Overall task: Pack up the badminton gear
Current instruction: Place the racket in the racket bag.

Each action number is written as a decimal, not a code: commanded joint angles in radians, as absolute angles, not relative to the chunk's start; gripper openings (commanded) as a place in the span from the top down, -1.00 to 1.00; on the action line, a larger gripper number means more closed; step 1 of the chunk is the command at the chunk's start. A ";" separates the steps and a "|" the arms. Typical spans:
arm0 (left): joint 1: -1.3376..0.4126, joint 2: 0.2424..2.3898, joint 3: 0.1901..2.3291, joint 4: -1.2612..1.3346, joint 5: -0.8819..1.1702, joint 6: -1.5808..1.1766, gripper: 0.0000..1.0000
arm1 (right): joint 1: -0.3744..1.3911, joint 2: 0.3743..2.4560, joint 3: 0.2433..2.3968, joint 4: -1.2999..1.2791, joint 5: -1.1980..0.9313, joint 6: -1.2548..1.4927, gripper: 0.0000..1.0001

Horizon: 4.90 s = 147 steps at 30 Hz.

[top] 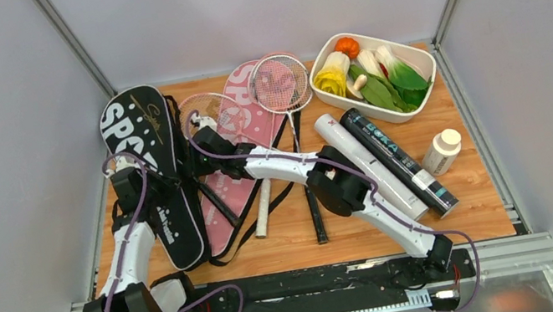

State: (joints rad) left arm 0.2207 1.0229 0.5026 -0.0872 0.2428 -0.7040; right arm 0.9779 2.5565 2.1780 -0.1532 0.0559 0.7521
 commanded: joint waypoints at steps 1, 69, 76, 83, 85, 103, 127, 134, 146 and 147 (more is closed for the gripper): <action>0.235 1.032 0.491 -0.045 0.259 -0.723 1.00 | 0.964 2.513 2.127 -0.051 -0.041 0.764 0.11; 0.242 1.063 0.380 0.123 0.341 -0.897 1.00 | 1.026 2.299 1.624 0.358 -0.325 1.189 0.13; 0.242 1.061 0.410 0.083 0.293 -0.838 1.00 | 1.028 2.270 1.541 0.353 -0.325 1.140 0.12; 0.243 1.044 0.429 0.022 0.240 -0.778 1.00 | 0.989 2.197 1.501 0.270 -0.314 0.910 -0.12; 0.242 1.039 0.425 0.018 0.228 -0.770 1.00 | 0.962 2.191 1.498 0.257 -0.327 0.888 -0.12; 0.242 1.038 0.417 0.035 0.246 -0.807 1.00 | 0.938 2.503 1.909 0.102 -0.231 0.834 0.05; 0.242 1.028 0.417 0.052 0.274 -0.831 1.00 | 0.982 2.706 2.065 0.011 -0.266 0.867 0.34; 0.242 1.037 0.435 0.024 0.214 -0.773 1.00 | 0.937 2.625 2.002 0.103 -0.255 0.827 1.00; 0.243 0.976 0.597 -0.085 0.210 -0.768 1.00 | 0.924 2.146 1.819 0.034 -0.107 0.666 1.00; 0.242 0.965 0.597 -0.072 0.223 -0.777 1.00 | 0.928 2.134 1.814 0.028 -0.093 0.662 1.00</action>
State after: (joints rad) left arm 0.2375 1.0206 0.5426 -0.0971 0.2012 -0.7715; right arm 0.9024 2.3016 1.8091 0.0341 -0.1722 0.7357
